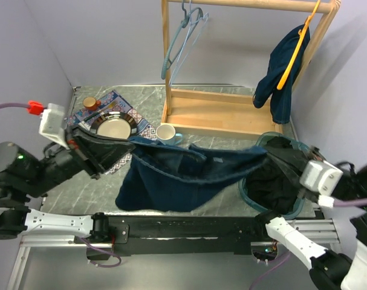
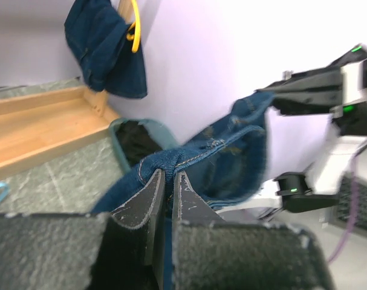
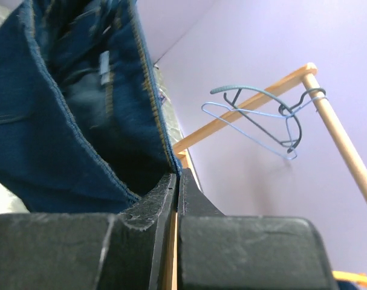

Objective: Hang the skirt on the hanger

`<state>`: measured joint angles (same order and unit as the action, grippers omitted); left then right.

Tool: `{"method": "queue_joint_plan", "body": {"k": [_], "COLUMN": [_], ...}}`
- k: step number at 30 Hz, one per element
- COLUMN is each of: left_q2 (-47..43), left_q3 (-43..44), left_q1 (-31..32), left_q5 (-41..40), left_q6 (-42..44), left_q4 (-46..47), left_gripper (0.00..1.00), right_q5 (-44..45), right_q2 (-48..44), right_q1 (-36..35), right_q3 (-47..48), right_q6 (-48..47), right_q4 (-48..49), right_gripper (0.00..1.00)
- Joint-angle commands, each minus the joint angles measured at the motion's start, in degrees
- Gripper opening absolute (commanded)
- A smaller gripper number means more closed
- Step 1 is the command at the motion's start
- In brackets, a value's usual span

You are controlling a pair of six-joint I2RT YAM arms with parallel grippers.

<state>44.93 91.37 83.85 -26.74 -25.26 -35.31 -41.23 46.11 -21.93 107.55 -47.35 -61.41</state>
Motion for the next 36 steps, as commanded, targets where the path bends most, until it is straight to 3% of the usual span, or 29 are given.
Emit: {"method": "queue_joint_plan", "body": {"k": [1, 6, 13, 15, 16, 17, 20, 23, 29, 30, 31, 36], "left_q2": [3.1, -1.6, -5.6, -4.7, -4.3, -3.4, 0.1, 5.1, 8.9, 8.3, 6.9, 3.3], "left_q3": [-0.2, -10.1, -33.3, -37.0, -39.8, -41.1, -45.4, -46.6, -44.9, -45.2, -45.8, -50.7], "left_q1": [-0.1, -0.1, -1.5, -8.8, -12.9, -22.1, -36.4, -44.2, -47.0, -47.0, -47.0, -47.0], "left_q5": [-1.4, -17.8, -32.1, -28.6, -21.6, -17.3, -4.2, 7.0, 15.8, 18.2, 19.5, 31.6], "left_q6": [4.5, 0.0, -5.2, -5.2, -5.7, -5.9, -5.8, -6.5, -8.2, -9.9, -11.0, -19.4], "left_q4": [1.8, 4.5, 11.9, 15.3, 18.4, 20.2, 27.2, 31.1, 22.8, 20.7, 19.2, 10.7], "left_gripper": [0.01, 0.01, 0.01, 0.01, 0.01, 0.01, 0.01, 0.01, 0.01, 0.02, 0.12, 0.18], "right_q5": [5.8, 16.7, 20.5, 22.9, 24.3, 26.0, 26.6, 22.7, 16.7, 15.2, 14.5, 9.9], "right_q2": [-0.3, -0.7, 7.0, 11.5, 13.3, 15.0, 20.6, 22.7, 19.6, 18.6, 17.6, 10.3], "right_q1": [0.9, 0.5, 0.6, 0.6, 0.8, 1.1, 2.4, 4.1, 5.0, 5.1, 5.1, 5.0], "right_q3": [-4.9, -18.7, -41.0, -42.7, -43.1, -42.7, -40.5, -39.9, -43.6, -45.7, -47.2, -56.9], "right_q6": [6.7, 10.4, 20.3, 22.0, 23.8, 24.1, 24.6, 24.1, 12.4, 8.4, 6.8, -5.5], "right_q4": [4.0, 13.6, 33.8, 40.8, 42.6, 43.7, 44.8, 42.3, 29.5, 27.6, 26.2, 15.2], "right_gripper": [0.00, 0.00, 0.00, 0.00, 0.00, 0.00, 0.00, 0.00, 0.00, 0.00, 0.00, 0.00]}}
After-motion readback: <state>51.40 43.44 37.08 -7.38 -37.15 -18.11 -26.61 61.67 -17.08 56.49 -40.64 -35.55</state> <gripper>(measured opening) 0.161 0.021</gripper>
